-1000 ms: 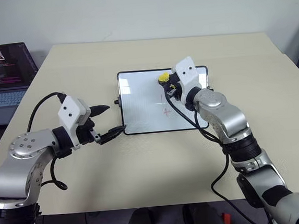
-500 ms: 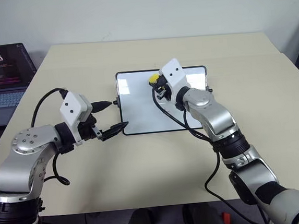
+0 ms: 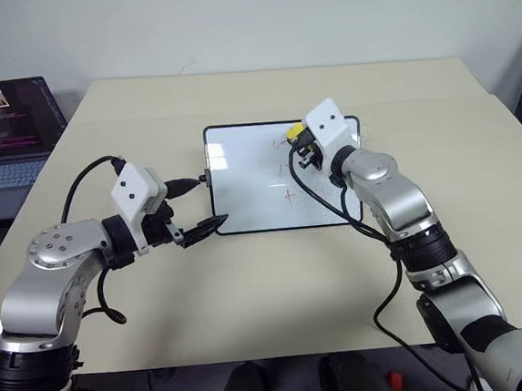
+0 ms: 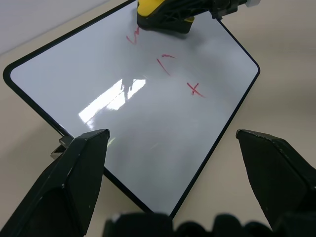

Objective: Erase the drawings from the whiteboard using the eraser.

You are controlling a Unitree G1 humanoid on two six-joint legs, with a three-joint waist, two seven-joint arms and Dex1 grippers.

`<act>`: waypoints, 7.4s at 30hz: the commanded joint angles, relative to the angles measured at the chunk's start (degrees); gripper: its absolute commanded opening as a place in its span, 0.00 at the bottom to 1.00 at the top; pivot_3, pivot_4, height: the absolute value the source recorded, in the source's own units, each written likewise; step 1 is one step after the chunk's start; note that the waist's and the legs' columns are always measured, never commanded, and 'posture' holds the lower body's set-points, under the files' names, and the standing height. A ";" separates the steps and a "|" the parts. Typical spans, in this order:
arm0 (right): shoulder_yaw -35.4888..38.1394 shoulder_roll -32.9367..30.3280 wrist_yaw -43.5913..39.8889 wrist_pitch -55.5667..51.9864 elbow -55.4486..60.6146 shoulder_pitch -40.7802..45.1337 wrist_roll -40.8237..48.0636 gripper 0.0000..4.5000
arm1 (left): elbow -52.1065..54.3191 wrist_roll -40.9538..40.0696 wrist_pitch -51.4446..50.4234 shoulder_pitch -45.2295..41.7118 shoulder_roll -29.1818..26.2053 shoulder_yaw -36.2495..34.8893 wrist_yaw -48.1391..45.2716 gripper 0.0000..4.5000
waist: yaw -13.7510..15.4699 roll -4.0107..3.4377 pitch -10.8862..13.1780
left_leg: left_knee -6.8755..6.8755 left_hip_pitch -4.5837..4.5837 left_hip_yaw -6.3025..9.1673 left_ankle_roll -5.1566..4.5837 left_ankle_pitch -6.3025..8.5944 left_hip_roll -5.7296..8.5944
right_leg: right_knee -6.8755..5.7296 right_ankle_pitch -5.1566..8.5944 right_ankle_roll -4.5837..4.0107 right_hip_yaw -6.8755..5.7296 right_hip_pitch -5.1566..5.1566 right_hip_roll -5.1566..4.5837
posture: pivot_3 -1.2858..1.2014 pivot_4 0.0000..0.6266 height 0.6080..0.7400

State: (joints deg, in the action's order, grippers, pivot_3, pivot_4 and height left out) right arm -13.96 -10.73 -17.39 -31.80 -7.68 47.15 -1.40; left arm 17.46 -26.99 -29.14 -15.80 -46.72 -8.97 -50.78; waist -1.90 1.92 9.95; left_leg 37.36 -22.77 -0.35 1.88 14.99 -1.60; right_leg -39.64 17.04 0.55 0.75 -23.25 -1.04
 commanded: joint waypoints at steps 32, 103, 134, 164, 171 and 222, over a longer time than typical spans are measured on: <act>-0.18 3.04 -3.52 2.87 -7.31 0.18 -2.04 0.26 | 2.30 0.31 1.19 -0.74 0.87 0.84 0.34 1.00 | 0.04 0.05 -0.03 | 0.58 0.04 0.10 -0.01 0.00 -0.04 | -0.38 -0.09 -0.10 -0.04 0.10 0.06 | 0.52 0.24 1.00; 6.02 3.75 0.41 -6.07 4.34 2.23 5.93 0.26 | 4.50 -0.32 1.01 1.56 1.49 -0.34 2.41 1.00 | -0.08 -0.01 0.07 | 0.43 -0.13 0.07 -0.02 0.01 -0.08 | -0.14 -0.09 -0.11 -0.01 -0.03 0.10 | 0.52 0.24 1.00; 10.66 -12.15 -10.45 -12.63 32.30 -22.08 13.81 0.26 | 0.24 1.57 1.94 5.53 -1.18 -4.45 1.74 1.00 | -0.04 -0.03 0.10 | 0.34 -0.22 0.13 -0.05 0.04 -0.07 | 0.19 -0.09 -0.11 -0.11 0.04 0.06 | 0.52 0.24 1.00; -8.28 -5.47 -8.18 8.90 2.04 -1.04 -5.88 0.25 | -0.89 1.66 1.54 3.80 -0.41 -1.33 0.12 1.00 | 0.13 -0.05 0.12 | 0.40 -0.22 0.07 -0.04 0.05 -0.08 | 0.16 -0.10 -0.11 -0.05 0.00 0.09 | 0.52 0.24 1.00; -11.19 -7.60 -14.20 8.28 2.55 -4.61 -7.81 0.25 | -0.11 1.38 1.10 4.22 -0.33 -1.54 0.30 1.00 | 0.11 -0.03 0.11 | 0.45 -0.18 0.10 -0.05 0.05 -0.09 | 0.06 -0.10 -0.11 -0.07 0.02 0.09 | 0.52 0.24 1.00; -9.05 -8.73 -15.26 14.20 -2.43 -4.79 -15.23 0.25 | -0.99 1.42 1.35 2.87 0.44 0.07 -0.36 1.00 | -0.04 0.06 0.04 | 0.55 0.12 0.06 -0.09 -0.01 -0.08 | -0.35 -0.12 -0.15 0.01 0.10 0.13 | 0.52 0.24 1.00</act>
State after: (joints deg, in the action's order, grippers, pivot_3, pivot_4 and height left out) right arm -22.90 -18.65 -32.66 -16.66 -9.48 42.81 -14.93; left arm 15.31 -25.36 -28.32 -12.00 -46.05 -8.22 -51.10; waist -1.94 1.99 9.99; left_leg 37.92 -22.64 -0.28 1.74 14.95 -1.69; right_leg -39.99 16.91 0.38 0.75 -23.14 -0.90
